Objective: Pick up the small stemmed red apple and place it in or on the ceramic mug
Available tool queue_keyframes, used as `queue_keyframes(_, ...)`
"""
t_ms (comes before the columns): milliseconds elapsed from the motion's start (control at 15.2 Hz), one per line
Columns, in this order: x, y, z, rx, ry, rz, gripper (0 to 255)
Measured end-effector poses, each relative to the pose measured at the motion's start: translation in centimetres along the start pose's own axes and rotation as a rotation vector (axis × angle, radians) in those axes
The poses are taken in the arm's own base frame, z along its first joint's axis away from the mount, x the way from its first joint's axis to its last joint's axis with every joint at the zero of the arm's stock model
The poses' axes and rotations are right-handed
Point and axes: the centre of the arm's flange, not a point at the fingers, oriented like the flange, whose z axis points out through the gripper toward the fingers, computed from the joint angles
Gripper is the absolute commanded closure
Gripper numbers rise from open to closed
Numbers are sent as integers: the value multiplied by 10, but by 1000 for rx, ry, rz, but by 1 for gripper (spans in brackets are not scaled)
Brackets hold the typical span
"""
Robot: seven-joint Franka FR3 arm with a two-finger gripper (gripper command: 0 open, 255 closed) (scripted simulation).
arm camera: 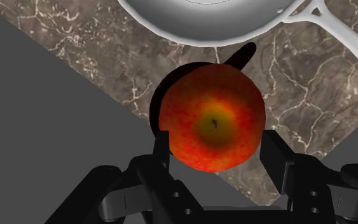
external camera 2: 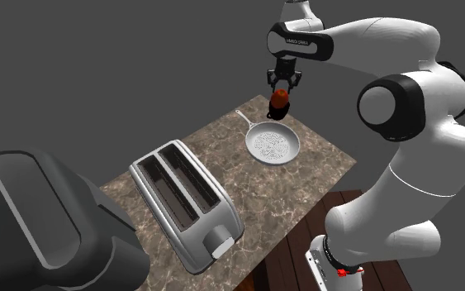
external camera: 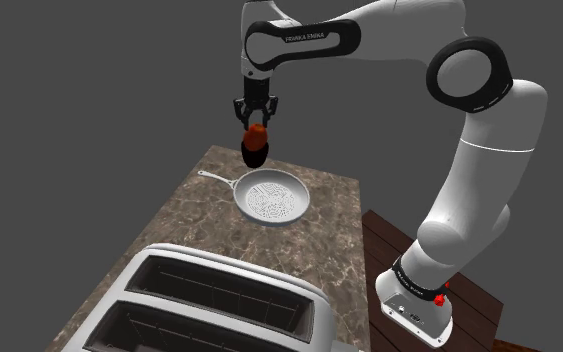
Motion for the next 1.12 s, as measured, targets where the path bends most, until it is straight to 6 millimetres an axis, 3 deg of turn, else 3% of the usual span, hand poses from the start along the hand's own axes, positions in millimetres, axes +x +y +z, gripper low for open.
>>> queue_keyframes(66, 0, 0, 0, 0, 0, 0, 255)
queue_keyframes(132, 0, 0, 0, 0, 0, 0, 0)
queue_keyframes(528, 0, 0, 0, 0, 0, 0, 0)
queue_keyframes(858, 1, 0, -45, 1, 1, 0, 0)
queue_keyframes(1122, 0, 0, -50, 0, 0, 0, 0)
